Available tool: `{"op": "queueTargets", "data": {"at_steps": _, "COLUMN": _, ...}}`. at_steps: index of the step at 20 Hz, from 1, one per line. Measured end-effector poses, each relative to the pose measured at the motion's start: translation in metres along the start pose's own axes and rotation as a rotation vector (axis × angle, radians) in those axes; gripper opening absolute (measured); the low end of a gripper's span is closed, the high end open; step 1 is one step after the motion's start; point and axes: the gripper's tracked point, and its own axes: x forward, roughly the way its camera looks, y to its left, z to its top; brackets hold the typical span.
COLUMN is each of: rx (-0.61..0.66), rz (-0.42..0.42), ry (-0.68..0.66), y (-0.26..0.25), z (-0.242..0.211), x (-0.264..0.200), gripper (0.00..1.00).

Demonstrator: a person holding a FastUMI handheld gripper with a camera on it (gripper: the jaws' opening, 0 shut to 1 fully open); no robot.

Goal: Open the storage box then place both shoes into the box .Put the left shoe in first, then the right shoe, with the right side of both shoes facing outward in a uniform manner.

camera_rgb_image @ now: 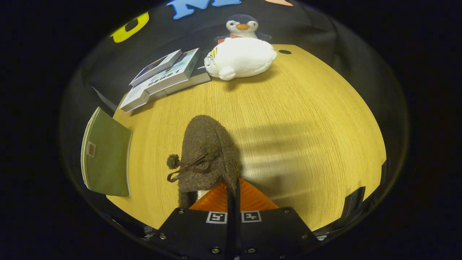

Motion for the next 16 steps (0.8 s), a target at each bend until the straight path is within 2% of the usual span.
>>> {"op": "queueTargets", "data": {"at_steps": 7, "rx": 0.119, "rz": 0.061, "ry": -0.073, "y": 0.053, "z": 0.023, "x": -0.040, "gripper": 0.00}}
{"op": "queueTargets", "data": {"at_steps": 16, "rx": 0.153, "rz": 0.113, "ry": -0.143, "y": 0.129, "z": 0.046, "x": -0.081, "gripper": 0.00}}
